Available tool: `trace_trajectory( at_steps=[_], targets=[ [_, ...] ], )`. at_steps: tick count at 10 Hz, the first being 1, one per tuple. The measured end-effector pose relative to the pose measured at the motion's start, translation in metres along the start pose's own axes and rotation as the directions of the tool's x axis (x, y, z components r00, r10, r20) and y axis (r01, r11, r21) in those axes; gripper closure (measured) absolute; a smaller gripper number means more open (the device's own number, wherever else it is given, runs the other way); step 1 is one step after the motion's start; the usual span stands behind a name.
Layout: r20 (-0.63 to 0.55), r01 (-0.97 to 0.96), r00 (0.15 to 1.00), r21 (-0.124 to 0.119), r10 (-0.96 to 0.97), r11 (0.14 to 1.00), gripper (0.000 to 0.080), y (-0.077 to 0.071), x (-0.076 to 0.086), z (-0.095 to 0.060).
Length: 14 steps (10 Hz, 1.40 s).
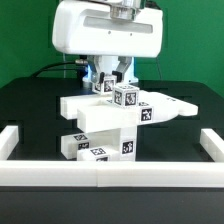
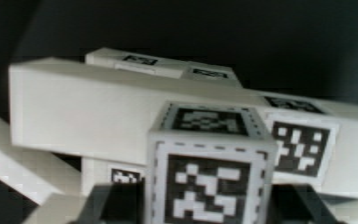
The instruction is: Assemble chair
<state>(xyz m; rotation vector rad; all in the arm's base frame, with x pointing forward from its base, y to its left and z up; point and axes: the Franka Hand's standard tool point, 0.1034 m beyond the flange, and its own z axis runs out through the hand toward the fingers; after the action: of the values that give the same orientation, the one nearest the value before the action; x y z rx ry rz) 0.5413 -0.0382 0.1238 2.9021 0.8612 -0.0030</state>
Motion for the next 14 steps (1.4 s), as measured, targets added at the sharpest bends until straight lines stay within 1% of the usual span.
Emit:
trace_trajectory(
  at_steps=[1, 4, 6, 8, 9, 12, 14],
  targets=[
    [0.0, -0.041, 0.999, 0.0, 0.041, 0.999, 0.0509, 0.0002, -0.0001, 0.0],
    [0.0, -0.267, 0.964, 0.0, 0.267, 0.964, 0.0509, 0.0005, -0.0004, 0.0],
    [0.0, -0.39, 0.921, 0.001, 0.39, 0.921, 0.0509, 0.0004, -0.0003, 0.0],
    [0.0, -0.51, 0.86, 0.002, 0.51, 0.86, 0.0509, 0.0011, -0.0009, 0.0],
    [0.002, -0.561, 0.828, 0.008, 0.561, 0.828, 0.0509, 0.0034, -0.003, 0.0005],
    [0.006, -0.742, 0.67, 0.027, 0.742, 0.67, 0.0509, 0.0063, -0.0051, 0.0012],
    [0.012, -0.83, 0.558, 0.034, 0.83, 0.557, 0.0509, 0.0074, -0.0059, 0.0016]
  ],
)
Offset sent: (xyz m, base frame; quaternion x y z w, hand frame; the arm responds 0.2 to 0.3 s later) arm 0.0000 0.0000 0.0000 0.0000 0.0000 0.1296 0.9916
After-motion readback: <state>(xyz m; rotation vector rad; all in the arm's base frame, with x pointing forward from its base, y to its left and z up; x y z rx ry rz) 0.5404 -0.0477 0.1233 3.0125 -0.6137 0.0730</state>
